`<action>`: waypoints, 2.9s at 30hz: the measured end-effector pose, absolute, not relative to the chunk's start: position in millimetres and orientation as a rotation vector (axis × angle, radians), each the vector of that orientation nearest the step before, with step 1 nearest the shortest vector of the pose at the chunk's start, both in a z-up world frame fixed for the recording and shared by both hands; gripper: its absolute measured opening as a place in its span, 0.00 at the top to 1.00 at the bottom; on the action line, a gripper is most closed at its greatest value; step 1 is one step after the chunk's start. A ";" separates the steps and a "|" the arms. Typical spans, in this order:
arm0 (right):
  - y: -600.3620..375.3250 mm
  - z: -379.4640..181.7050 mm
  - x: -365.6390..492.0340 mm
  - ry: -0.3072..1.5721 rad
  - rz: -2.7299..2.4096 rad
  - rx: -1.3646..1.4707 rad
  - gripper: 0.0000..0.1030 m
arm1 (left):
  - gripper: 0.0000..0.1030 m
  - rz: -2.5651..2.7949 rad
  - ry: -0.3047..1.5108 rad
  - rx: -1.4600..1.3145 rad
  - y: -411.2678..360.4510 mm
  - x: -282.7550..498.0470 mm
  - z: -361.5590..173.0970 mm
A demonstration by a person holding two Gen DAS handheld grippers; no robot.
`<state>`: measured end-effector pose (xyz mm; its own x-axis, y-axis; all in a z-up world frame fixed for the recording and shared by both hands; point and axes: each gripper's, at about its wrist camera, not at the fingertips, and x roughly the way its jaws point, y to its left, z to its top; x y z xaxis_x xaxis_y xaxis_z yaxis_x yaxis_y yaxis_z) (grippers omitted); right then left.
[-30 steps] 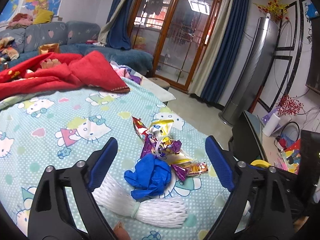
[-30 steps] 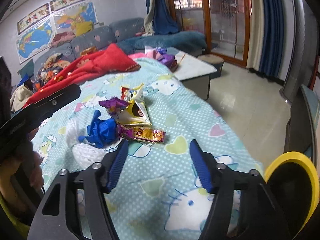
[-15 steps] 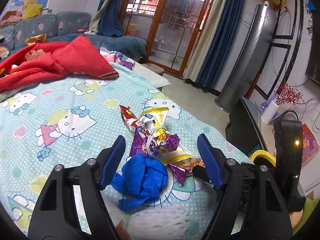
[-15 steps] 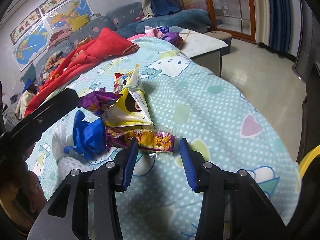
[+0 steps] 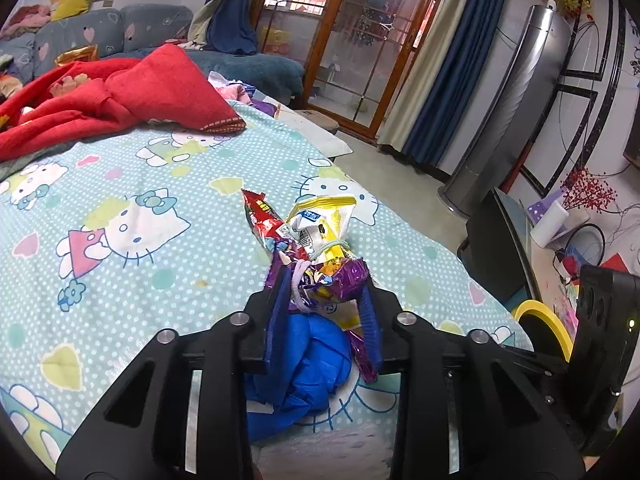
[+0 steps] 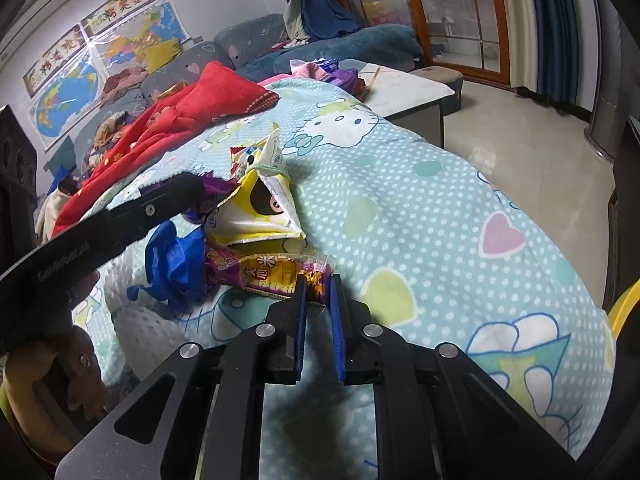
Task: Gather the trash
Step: 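Grasp the purple candy wrapper with the left tool while the right tool grasps the yellow snack packet, then carry the purple wrapper and yellow snack packet over the yellow bin with both tools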
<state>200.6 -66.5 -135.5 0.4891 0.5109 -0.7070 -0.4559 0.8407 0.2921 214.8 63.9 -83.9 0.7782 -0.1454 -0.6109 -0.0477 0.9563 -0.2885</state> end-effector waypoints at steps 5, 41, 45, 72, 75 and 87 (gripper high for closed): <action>-71.8 -135.3 192.7 0.881 0.581 0.067 0.90 | 0.84 -0.060 0.651 -0.306 64.7 205.2 -80.7; -138.7 -73.5 150.0 0.759 0.501 0.074 0.93 | 0.87 -0.253 0.467 -0.394 45.7 143.5 -16.8; -151.2 -67.3 146.9 0.735 0.475 0.075 0.94 | 0.87 -0.273 0.467 -0.371 37.5 143.8 -14.6; -258.4 -56.4 134.5 0.650 0.232 0.166 0.94 | 0.87 -0.428 0.507 -0.228 -40.0 138.2 -21.2; -268.8 -57.6 132.3 0.644 0.205 0.171 0.94 | 0.87 -0.448 0.514 -0.209 -52.3 137.9 -22.4; -305.0 -68.7 126.3 0.641 0.095 0.176 0.94 | 0.87 -0.551 0.560 -0.118 -112.8 135.5 -36.6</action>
<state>126.3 -305.0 -68.7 0.7977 0.1424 -0.5860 -0.0338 0.9808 0.1923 135.5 -112.8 -36.6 0.7073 -0.5265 -0.4717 0.4640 0.8492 -0.2520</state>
